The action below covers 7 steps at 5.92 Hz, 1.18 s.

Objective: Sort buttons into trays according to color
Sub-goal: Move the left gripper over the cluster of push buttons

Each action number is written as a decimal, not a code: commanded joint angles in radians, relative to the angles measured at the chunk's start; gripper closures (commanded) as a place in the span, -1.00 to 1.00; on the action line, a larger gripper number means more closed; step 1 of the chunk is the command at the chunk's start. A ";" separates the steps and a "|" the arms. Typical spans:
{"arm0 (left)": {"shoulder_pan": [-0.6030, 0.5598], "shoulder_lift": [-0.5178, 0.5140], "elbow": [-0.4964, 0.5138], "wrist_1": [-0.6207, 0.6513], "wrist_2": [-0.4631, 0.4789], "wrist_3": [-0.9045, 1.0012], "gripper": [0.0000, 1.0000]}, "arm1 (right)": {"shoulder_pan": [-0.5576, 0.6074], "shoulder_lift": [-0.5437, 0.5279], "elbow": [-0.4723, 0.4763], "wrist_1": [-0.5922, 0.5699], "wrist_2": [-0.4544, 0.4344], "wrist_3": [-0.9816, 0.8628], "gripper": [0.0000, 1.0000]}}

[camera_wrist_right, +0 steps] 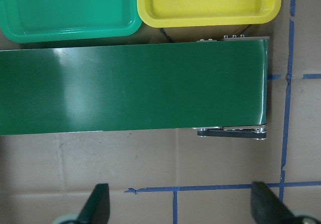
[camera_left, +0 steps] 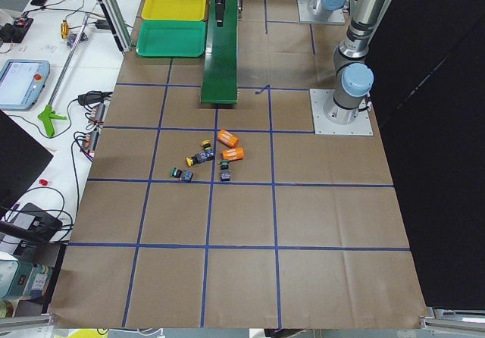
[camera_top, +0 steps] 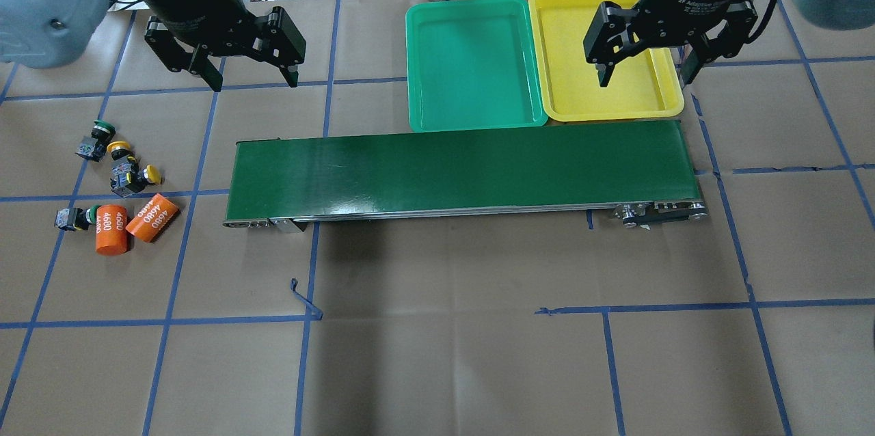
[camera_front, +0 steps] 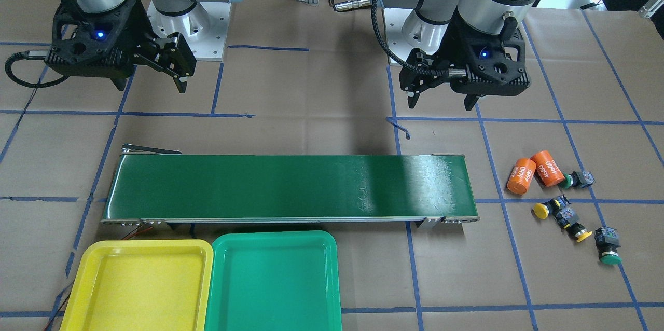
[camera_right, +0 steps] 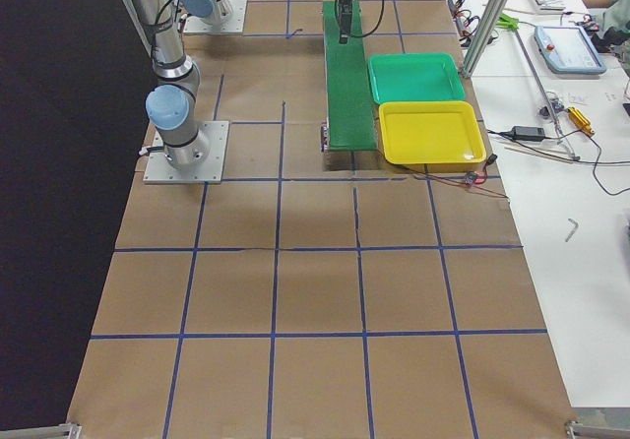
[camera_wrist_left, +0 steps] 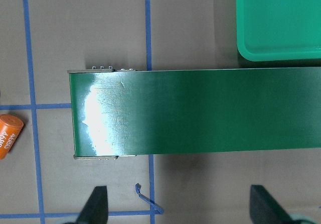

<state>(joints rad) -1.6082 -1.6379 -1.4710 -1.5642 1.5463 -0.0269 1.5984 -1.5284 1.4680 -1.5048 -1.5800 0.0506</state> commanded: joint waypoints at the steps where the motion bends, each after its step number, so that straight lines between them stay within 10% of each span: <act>1: 0.002 0.000 0.003 0.001 0.001 0.002 -0.98 | 0.000 -0.001 0.000 0.001 0.000 0.000 -1.00; 7: 0.421 -0.014 -0.096 -0.008 -0.011 0.687 -0.97 | 0.000 -0.001 0.002 0.001 0.000 0.000 -1.00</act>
<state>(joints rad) -1.2769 -1.6538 -1.5219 -1.5790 1.5441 0.5378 1.5985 -1.5294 1.4696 -1.5040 -1.5800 0.0507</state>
